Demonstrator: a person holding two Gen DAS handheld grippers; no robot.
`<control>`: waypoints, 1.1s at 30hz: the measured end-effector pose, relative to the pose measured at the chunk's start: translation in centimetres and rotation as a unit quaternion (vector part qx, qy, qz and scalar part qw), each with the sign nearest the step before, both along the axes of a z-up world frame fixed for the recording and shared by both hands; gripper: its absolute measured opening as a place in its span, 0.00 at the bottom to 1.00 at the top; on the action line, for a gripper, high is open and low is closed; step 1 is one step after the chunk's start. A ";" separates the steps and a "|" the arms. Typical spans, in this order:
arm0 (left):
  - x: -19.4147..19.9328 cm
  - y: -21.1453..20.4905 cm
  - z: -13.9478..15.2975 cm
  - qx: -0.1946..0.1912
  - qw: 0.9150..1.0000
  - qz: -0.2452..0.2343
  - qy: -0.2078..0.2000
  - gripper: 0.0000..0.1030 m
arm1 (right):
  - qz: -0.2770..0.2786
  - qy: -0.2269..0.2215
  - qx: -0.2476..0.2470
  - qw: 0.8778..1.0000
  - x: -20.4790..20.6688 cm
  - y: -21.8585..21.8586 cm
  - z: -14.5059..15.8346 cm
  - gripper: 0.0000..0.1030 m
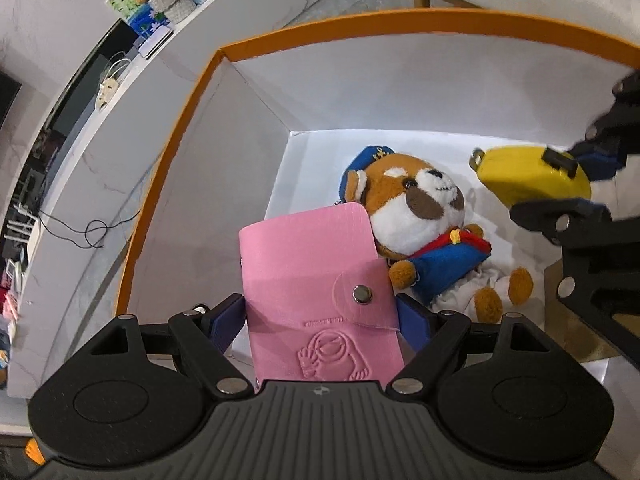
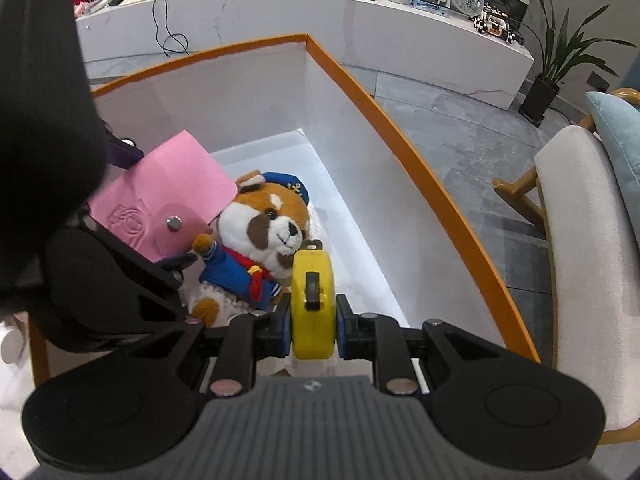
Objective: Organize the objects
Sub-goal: 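Release the pink wallet from the left gripper while the right releases the tape measure into the box, then lift both open grippers out of the orange box toward the table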
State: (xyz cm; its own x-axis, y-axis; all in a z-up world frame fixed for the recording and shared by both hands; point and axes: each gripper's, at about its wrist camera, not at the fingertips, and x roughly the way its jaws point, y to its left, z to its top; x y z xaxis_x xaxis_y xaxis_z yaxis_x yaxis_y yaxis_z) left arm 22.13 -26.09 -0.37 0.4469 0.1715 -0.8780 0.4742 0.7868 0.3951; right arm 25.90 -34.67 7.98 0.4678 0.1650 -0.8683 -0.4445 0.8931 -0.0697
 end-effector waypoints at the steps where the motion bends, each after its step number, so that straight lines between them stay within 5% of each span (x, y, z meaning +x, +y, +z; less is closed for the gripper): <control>1: 0.0 0.1 0.1 -0.004 1.000 0.003 0.000 0.92 | 0.001 0.000 -0.002 1.000 0.0 0.0 0.0 0.21; 6: -0.4 0.4 1.3 -0.027 1.000 0.007 -0.010 0.92 | -0.002 -0.010 0.009 1.000 -0.3 -0.2 0.7 0.30; 18: -0.1 1.0 4.6 -0.063 0.996 0.008 -0.063 0.92 | -0.012 -0.028 0.025 0.999 -0.3 -0.4 1.7 0.31; 33: -2.2 3.6 8.9 -0.088 0.986 0.012 -0.140 0.89 | 0.014 -0.105 0.091 0.990 -1.8 -0.1 5.0 0.33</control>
State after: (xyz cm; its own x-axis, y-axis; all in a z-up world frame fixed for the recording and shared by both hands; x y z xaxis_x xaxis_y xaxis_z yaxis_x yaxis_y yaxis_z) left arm 19.92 -22.50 8.50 0.6731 0.0401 -0.7385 0.3473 0.8645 0.3635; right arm 24.09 -34.81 12.95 0.6287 0.3249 -0.7065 -0.4616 0.8871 -0.0028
